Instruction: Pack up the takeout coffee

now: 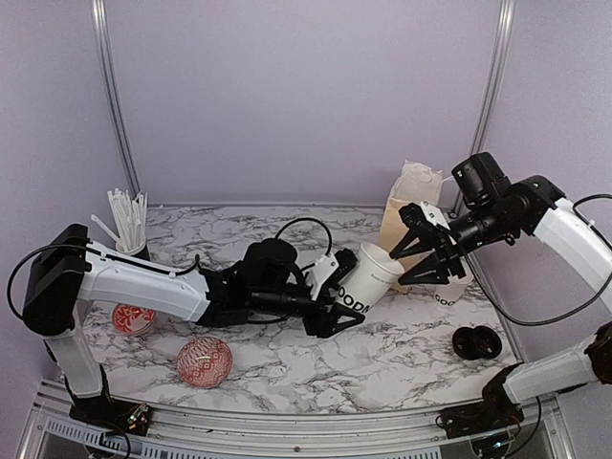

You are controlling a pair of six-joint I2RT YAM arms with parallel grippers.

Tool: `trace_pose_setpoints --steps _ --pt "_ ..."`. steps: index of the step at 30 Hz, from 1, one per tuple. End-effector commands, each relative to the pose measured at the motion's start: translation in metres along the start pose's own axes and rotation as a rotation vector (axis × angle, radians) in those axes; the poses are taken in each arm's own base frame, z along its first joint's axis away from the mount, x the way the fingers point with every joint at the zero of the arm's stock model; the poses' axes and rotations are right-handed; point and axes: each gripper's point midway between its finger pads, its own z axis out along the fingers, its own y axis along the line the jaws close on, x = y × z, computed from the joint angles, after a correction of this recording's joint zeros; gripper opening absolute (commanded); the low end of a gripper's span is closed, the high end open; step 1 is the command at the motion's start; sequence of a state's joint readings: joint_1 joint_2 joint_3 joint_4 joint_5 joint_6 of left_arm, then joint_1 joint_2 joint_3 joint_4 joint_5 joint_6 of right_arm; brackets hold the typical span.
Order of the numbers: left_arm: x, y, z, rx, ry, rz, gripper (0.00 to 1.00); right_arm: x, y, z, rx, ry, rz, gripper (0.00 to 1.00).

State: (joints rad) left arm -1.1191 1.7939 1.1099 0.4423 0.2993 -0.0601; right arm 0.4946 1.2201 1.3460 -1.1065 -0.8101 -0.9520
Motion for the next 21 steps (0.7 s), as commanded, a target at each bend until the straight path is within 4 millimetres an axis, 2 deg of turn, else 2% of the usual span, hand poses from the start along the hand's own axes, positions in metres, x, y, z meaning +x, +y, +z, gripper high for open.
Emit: trace_pose_setpoints --steps 1,5,7,9,10,11,14,17,21 --pt "-0.014 -0.003 0.004 0.024 -0.025 -0.003 0.56 -0.008 0.011 0.011 -0.068 0.006 -0.003 0.42" --pt "-0.014 -0.002 0.006 0.018 -0.021 0.004 0.58 -0.005 0.012 0.013 -0.064 0.019 0.007 0.07" --pt "-0.013 0.003 0.006 -0.009 -0.018 0.002 0.67 -0.006 0.010 0.011 -0.044 0.024 0.007 0.01" --pt "-0.009 0.010 0.000 -0.063 -0.011 0.003 0.81 -0.007 0.005 0.008 -0.013 0.037 0.002 0.00" --pt "-0.009 0.014 -0.008 -0.104 -0.014 0.008 0.93 -0.005 0.002 0.008 0.004 0.047 0.003 0.00" --pt "-0.009 0.017 -0.019 -0.140 -0.015 0.013 0.98 -0.001 -0.002 0.009 0.024 0.065 0.004 0.00" --pt "-0.008 0.019 -0.057 -0.218 0.001 0.032 0.99 0.020 -0.016 0.021 0.073 0.140 0.019 0.00" --pt "-0.018 0.019 -0.093 -0.286 0.026 0.048 0.99 0.041 -0.019 0.044 0.068 0.224 0.009 0.00" --pt "-0.045 0.051 -0.144 -0.552 0.046 0.140 0.99 0.053 -0.016 0.081 0.021 0.320 -0.051 0.00"
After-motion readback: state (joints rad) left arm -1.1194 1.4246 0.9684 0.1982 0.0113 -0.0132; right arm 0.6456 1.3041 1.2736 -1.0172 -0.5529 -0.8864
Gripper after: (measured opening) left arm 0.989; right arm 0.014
